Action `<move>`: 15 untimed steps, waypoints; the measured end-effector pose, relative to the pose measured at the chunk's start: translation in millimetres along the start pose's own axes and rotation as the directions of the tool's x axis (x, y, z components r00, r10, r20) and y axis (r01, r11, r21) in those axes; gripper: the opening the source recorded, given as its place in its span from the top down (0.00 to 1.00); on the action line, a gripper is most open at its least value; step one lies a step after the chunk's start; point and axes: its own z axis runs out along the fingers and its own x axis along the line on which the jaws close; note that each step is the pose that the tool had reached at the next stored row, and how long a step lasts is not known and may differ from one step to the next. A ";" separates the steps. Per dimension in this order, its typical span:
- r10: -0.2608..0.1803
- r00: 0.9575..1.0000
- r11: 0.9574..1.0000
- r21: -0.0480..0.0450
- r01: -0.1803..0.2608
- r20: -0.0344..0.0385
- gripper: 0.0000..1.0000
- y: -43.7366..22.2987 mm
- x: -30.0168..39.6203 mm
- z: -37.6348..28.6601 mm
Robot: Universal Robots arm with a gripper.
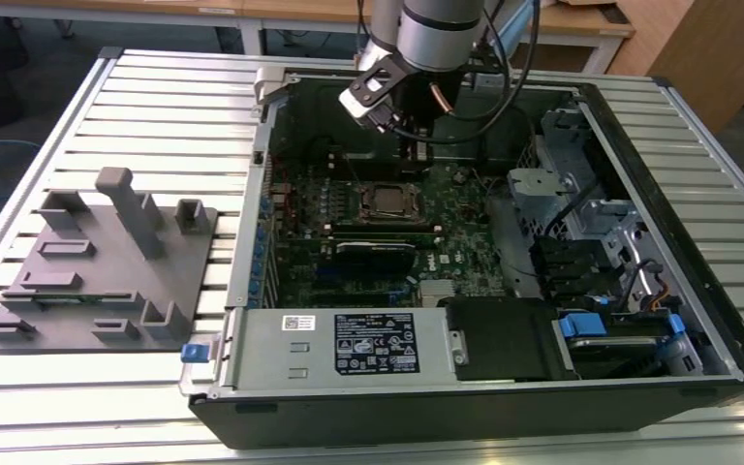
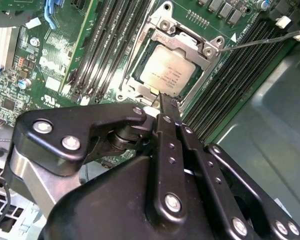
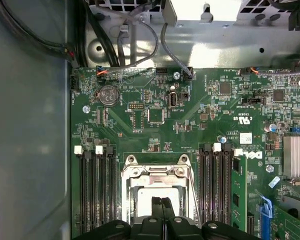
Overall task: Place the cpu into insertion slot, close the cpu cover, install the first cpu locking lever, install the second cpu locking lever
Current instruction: 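Close the cpu cover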
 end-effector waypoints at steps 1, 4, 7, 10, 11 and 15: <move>0.000 1.000 1.000 0.000 0.000 0.000 0.89 -0.3 -0.1 1.1; 0.000 1.000 1.000 0.000 0.000 -0.001 0.89 -1.5 -0.8 4.0; 0.000 1.000 1.000 0.000 0.000 -0.001 0.89 -2.1 -1.5 7.2; 0.000 1.000 1.000 0.000 0.000 -0.001 0.89 -2.4 -1.7 8.0; 0.000 1.000 1.000 0.000 0.000 -0.001 0.89 -2.4 -1.6 8.2; 0.000 1.000 1.000 0.000 0.000 -0.001 0.89 -4.3 -1.7 9.0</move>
